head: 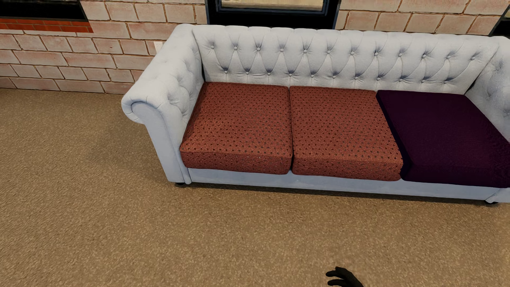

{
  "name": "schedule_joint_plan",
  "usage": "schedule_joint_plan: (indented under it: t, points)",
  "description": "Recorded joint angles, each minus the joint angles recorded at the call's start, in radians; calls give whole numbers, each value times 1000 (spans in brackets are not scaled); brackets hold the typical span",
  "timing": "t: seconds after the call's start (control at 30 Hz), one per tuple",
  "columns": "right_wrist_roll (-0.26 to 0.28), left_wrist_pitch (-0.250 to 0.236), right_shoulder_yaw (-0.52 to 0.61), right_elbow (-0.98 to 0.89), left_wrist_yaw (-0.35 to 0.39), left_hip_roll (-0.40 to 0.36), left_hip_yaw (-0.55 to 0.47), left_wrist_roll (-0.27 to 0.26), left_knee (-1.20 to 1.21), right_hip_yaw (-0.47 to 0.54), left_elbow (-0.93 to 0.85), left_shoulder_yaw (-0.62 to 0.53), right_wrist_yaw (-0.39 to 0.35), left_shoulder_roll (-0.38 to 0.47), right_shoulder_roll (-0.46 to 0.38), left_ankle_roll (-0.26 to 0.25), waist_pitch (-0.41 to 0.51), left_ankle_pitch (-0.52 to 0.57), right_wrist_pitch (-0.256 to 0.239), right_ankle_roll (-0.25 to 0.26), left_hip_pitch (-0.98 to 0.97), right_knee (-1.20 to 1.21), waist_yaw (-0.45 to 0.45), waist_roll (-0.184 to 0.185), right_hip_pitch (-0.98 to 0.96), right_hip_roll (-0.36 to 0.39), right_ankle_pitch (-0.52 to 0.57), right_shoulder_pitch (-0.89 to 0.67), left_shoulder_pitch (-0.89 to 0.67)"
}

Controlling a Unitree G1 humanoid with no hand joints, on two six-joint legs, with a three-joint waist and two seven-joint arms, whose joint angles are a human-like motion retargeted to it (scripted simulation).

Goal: Go to the sofa

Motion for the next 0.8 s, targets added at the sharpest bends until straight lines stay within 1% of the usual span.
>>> schedule_joint_plan:
  t: [0.03, 0.13, 0.17, 0.2, 0.23, 0.3, 0.37, 0.47, 0.63, 0.8]
  points:
    - [0, 0, 22, 53, 0, -7, 0, 0, -12, 0, 8, 4, 0, -6, 5, 0, 4, -23, 0, 0, 27, -19, 2, -2, 34, 6, -5, 22, -17]
    - [0, 0, 96, 205, 0, -16, 0, 0, 2, 0, -50, 15, 0, -10, 6, 0, 8, -147, 0, 0, 113, -34, 59, -18, 81, -6, -35, 65, -48]
    - [0, 0, 125, 249, 0, -17, 0, 0, 8, 0, -74, 17, 0, -11, 1, 0, 9, -162, 0, 0, 132, -7, 62, -20, 99, -9, -41, 70, -53]
    - [0, 0, 129, 282, 0, -19, 0, 0, 26, 0, -100, 19, 0, -14, 0, 0, 8, -155, 0, 0, 146, -194, 61, -21, 115, -11, -37, 79, -56]
    - [0, 0, 126, 308, 0, -22, 0, 0, -83, 0, -119, 17, 0, -16, 1, 0, 5, -122, 0, 0, 158, -203, 57, -21, 132, -13, -43, 86, -57]
    - [0, 0, 107, 335, 0, -26, 0, 0, -103, 0, -143, 7, 0, -17, 3, 0, -6, -105, 0, 0, 167, -216, 51, -23, 149, -18, -61, 94, -54]
    - [0, 0, 93, 332, 0, -25, 0, 0, -116, 0, -144, -5, 0, -14, 6, 0, -8, -100, 0, 0, 174, -223, 45, -22, 159, -18, -75, 85, -53]
    - [0, 0, 103, 287, 0, -18, 0, 0, -122, 0, -113, -11, 0, -12, 4, 0, 0, -99, 0, 0, 188, -234, 35, -15, 181, -10, -92, 60, -47]
    - [0, 0, 120, 221, 0, -16, 0, 0, -142, 0, -29, -3, 0, -11, 12, 0, -3, -83, 0, 0, 183, -235, 47, -19, 172, -11, -107, 22, -46]
    - [0, 0, 127, 191, 0, -13, 0, 0, -129, 0, 4, 6, 0, -13, 19, 0, 0, -102, 0, 0, 184, -240, 49, -22, 180, -11, -109, 25, -41]
